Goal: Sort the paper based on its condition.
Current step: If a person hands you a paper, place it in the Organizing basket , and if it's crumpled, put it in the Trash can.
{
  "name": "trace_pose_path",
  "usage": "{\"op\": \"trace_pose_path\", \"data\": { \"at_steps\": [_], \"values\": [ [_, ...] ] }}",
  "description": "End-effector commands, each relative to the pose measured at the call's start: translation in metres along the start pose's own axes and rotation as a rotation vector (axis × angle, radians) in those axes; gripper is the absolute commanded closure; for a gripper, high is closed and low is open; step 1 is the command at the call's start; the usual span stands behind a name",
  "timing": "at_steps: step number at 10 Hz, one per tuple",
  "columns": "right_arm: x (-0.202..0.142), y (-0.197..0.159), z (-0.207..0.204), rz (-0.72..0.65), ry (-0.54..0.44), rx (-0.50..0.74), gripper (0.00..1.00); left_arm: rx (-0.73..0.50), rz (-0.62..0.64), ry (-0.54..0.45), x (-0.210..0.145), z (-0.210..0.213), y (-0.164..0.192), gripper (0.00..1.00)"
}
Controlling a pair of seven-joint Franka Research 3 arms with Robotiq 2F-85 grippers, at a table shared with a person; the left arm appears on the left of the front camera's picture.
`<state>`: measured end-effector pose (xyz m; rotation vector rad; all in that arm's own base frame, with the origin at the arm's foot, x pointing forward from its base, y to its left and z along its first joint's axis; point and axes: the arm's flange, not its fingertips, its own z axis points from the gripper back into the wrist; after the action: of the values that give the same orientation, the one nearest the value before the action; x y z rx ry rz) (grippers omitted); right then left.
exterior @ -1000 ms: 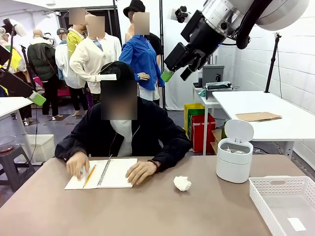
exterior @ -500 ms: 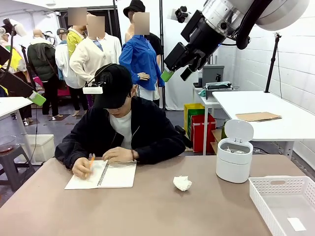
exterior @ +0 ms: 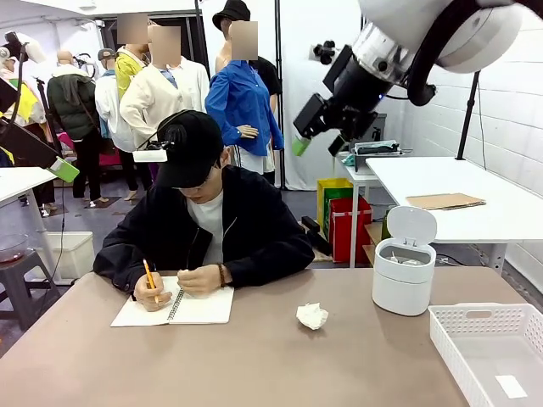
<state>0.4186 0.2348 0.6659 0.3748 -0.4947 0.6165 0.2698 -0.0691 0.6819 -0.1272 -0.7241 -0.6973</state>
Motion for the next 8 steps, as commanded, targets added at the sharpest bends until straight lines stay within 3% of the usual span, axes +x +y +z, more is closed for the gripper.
{"op": "trace_pose_path", "data": {
  "at_steps": [1,8],
  "values": [
    [-0.001,-0.017,-0.033,-0.089,0.097,-0.11,0.0,0.003,0.0,0.003,0.0,0.0,0.0,0.0],
    [0.005,-0.068,-0.138,-0.195,0.392,-0.09,0.0,0.003,0.0,0.003,0.0,0.0,0.0,0.0]
  ]
}}
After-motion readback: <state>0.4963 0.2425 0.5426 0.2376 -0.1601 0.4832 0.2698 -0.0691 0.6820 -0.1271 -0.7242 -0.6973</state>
